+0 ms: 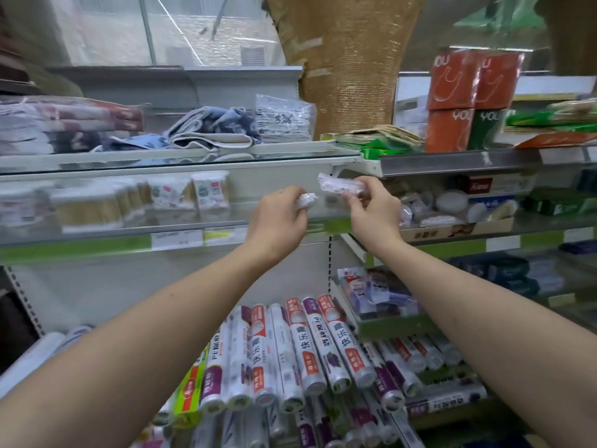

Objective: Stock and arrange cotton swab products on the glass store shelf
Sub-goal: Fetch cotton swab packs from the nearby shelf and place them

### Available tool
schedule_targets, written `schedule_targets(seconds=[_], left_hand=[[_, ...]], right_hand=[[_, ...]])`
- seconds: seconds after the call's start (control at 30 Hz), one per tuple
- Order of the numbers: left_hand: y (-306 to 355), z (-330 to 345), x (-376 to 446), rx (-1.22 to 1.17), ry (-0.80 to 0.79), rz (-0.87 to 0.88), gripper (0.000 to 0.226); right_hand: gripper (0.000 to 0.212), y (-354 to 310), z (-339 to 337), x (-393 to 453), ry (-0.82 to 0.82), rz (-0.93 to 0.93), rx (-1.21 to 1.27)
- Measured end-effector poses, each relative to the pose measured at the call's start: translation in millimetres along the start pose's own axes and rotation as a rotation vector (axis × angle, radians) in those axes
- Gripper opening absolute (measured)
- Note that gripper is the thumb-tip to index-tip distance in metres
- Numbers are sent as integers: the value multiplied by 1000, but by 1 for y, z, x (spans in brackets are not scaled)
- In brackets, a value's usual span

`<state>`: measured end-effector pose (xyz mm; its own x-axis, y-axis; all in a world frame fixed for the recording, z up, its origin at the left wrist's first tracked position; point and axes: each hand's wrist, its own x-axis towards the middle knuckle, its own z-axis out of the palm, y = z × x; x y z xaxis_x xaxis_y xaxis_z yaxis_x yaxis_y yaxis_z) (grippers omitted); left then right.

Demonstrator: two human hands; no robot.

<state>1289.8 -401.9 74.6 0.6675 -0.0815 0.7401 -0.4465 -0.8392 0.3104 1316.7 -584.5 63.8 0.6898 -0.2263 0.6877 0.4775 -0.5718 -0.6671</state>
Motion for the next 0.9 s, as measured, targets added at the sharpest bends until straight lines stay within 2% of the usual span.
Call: schedule_targets(seconds=[0.13,0.3,0.47,0.77,0.9], left_hand=[[-25,-28,-8,9,54,-78,22],[-48,-63,-19,-84,83,-220,18],[-69,-97,-32,-137,84,-327,12],[-94,-134,-51,-133,107,-404,32],[-105,-137,-50,-147,138,-451,29]], right_hand=[[18,-25,24,-11,-3,89,81],[25,-54,47,-24,-10,129,120],[23,-82,69,-34,-20,165,156],[30,-97,114,-43,-204,291,344],[39,-100,132,-30,-225,311,372]])
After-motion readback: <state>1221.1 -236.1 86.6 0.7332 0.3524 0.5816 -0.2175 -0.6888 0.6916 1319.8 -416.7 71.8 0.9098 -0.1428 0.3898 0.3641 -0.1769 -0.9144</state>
